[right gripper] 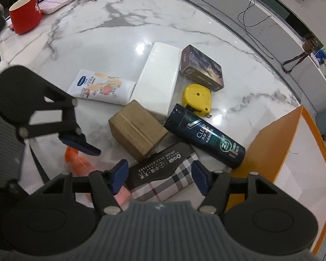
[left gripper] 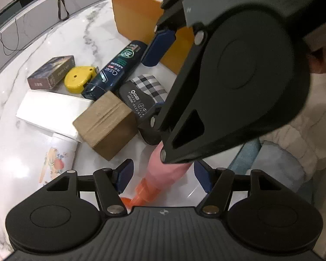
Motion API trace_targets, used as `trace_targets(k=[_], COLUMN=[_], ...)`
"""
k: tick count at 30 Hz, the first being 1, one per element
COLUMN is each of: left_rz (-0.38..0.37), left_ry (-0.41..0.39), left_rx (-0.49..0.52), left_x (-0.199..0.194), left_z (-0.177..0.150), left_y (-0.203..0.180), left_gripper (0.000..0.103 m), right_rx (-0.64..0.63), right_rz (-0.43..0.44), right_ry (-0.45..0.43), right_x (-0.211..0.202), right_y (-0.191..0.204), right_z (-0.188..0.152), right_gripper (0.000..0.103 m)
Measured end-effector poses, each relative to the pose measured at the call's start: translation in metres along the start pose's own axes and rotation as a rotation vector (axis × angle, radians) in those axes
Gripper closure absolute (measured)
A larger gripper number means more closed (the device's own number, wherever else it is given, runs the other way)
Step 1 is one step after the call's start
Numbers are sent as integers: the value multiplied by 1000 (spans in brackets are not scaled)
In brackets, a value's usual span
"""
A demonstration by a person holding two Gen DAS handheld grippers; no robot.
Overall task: Organize rigid objects
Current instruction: 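Grasp the pink bottle with the left tool while the right tool grasps the cardboard box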
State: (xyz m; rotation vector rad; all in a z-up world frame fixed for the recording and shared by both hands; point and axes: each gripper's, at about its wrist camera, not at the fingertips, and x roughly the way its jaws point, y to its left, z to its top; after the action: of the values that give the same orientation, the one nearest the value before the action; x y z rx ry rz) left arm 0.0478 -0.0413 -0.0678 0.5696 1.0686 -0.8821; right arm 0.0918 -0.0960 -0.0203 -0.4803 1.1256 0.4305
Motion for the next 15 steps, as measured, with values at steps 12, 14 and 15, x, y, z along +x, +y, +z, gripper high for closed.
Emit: trace_targets(k=[12,14,15], left_rz=[-45,-26,-8], left_ry=[77,95,106], left_rx=[-54,-58,-62], left_x=[6,3,2], left_z=[-3,-7,-10], left_y=[15,20,24], left_gripper=[47,51,53], right_rx=[-7,-17,-22], right_rz=[35,40,40], right_ry=[-52,-57,-59], right_x=[8,10,11], right_y=[-2,0,1], right_z=[2,4,5], right_gripper=[28,28,28])
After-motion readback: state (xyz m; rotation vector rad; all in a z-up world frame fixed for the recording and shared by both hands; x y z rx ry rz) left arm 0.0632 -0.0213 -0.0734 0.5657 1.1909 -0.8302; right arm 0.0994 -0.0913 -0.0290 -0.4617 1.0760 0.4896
